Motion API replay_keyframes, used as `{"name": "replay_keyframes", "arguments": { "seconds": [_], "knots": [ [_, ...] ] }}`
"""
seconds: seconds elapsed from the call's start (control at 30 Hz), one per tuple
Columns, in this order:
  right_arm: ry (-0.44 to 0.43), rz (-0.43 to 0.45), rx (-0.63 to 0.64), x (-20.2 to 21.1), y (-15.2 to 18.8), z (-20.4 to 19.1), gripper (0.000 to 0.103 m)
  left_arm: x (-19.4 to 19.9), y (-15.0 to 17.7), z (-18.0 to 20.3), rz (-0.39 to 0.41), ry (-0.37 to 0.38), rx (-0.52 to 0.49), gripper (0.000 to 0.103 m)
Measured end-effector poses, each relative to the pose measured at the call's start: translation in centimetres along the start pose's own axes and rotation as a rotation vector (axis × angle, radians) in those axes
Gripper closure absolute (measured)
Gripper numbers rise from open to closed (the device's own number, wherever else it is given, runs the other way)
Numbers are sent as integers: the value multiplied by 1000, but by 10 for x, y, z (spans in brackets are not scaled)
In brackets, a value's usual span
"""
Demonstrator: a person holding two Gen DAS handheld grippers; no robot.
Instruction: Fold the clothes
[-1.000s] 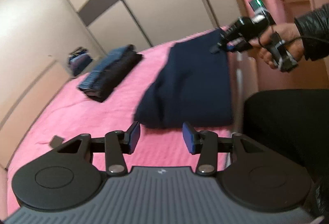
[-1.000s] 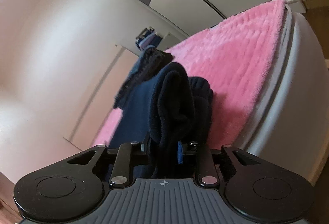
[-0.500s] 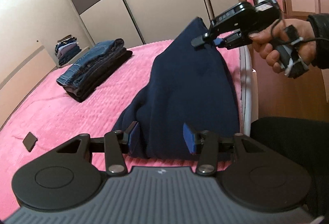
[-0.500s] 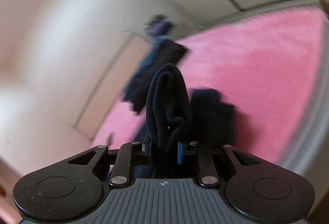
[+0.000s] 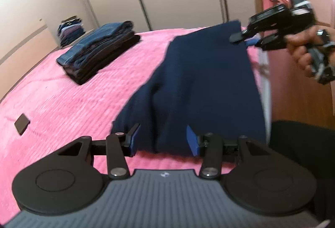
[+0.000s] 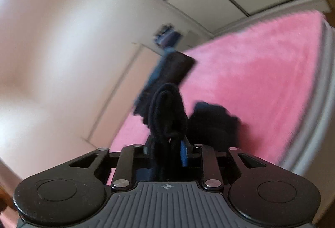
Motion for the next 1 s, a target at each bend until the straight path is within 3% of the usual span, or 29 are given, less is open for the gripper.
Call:
{"name": "replay_keyframes", "arguments": {
  "seconds": [0.13,0.27,0.4,0.47,0.53,0.67,0.7,0.8,0.9,1.0],
  "knots": [
    [120,-30,-33,4,11,29,77,-16,5,-26,-7,-7,62,61],
    [165,-5,21,28,18,22,36,-39,19,-39,-56,57,72,64],
    [108,-75,70,47,50,-12,36,-53,29,-38,-72,139,28,68],
    [71,-124,236,53,75,-42,36,-55,31,-38,-63,173,4,71],
    [21,-148,510,61,104,-81,36,-54,31,-39,-54,212,-25,74],
    [-154,-188,824,59,153,-138,36,-51,35,-46,-55,292,-55,81],
    [-168,-222,857,45,163,-139,36,-52,38,-48,-60,302,-60,88],
    [-178,-323,931,8,188,-131,37,-55,39,-48,-56,325,-75,94],
    [-146,-397,996,-4,203,-112,37,-57,37,-56,-39,325,-83,95],
    [-144,-410,1009,-2,203,-103,37,-61,37,-80,-28,308,-54,94]
  ]
}}
Point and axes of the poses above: each gripper's, at about its wrist camera, not at the fingertips, and x roughly against the way its jaws point, z to its right, y to its underside, the point moved 8 cm from there along -x, roughly the way its jaws point, and after that the axes turned 11 degrees about z, right-handed, at the moved point
